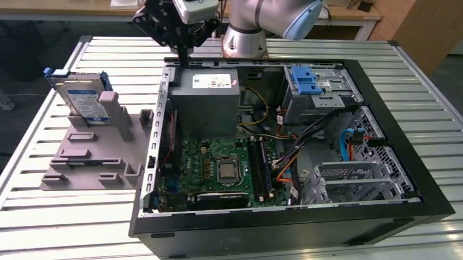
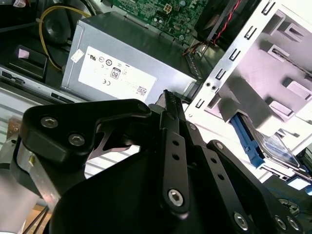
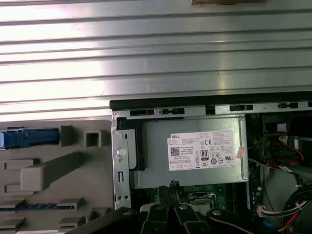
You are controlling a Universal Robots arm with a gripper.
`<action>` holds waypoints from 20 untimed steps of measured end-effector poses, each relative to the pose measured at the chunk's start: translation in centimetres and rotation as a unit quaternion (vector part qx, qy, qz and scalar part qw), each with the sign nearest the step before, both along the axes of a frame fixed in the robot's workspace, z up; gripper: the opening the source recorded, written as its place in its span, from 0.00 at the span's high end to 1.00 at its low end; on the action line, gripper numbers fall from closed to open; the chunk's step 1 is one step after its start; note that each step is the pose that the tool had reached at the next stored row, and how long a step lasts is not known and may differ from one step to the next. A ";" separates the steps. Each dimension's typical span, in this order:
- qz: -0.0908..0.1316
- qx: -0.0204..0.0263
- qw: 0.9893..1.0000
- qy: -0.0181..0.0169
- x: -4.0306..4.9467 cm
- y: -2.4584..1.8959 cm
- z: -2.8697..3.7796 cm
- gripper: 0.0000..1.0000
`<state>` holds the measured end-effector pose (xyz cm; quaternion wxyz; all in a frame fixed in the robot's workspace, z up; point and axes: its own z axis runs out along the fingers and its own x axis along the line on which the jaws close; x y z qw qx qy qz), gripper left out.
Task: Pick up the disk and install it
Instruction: 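Reach for the disk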
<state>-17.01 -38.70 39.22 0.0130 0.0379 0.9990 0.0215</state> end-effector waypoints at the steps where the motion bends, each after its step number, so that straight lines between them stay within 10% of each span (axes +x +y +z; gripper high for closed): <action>1: 0.000 0.000 1.000 0.000 -0.05 0.02 -0.01 0.89; 20: 0.000 -0.001 1.000 0.000 -1.27 0.40 -0.09 0.89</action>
